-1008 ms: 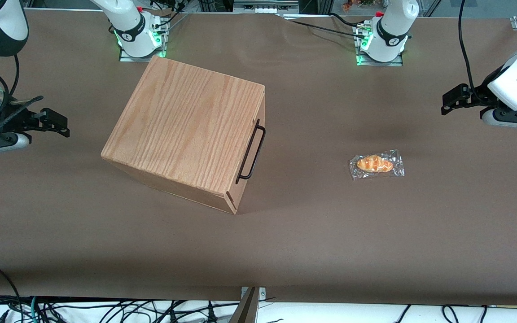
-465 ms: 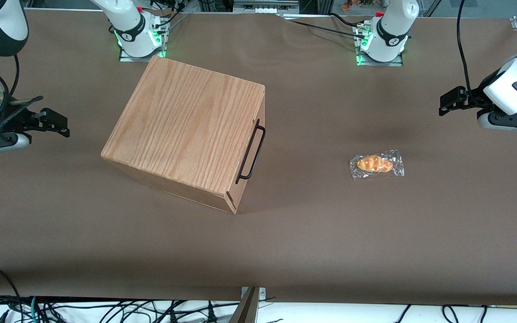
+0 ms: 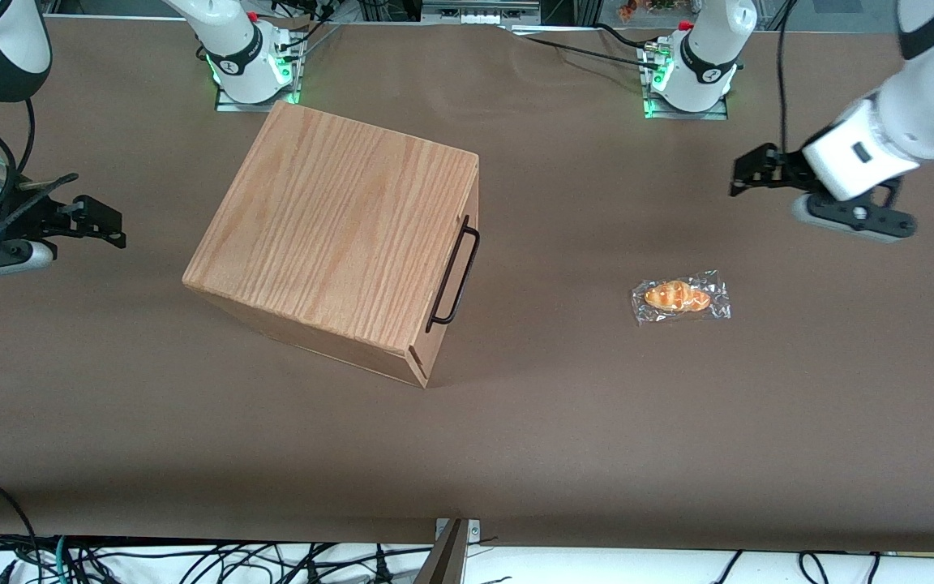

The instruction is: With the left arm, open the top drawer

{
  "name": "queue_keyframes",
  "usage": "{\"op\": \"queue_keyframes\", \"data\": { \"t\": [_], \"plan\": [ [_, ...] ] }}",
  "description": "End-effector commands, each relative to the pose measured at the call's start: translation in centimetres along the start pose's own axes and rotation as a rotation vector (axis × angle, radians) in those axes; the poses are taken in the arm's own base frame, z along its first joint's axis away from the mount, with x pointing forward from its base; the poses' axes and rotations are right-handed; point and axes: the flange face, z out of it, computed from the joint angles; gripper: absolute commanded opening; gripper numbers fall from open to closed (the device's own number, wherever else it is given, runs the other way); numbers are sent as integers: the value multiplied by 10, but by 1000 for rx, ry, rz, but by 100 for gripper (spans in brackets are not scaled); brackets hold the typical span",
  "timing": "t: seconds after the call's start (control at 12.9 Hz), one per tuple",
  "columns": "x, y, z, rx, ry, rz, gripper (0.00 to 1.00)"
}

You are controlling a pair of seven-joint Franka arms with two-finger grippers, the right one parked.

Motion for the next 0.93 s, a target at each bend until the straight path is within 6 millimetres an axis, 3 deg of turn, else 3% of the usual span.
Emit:
{"op": "queue_keyframes", "data": {
  "t": [0.0, 0.16, 0.31, 0.62, 0.85],
  "plan": [
    [38, 45, 19, -50, -23, 87, 100],
    [76, 78, 34, -95, 6, 125, 100],
    [99, 118, 54, -108, 29, 102, 100],
    [128, 179, 103, -138, 118, 24, 100],
    [146, 205, 149, -157, 165, 43, 100]
  ]
}}
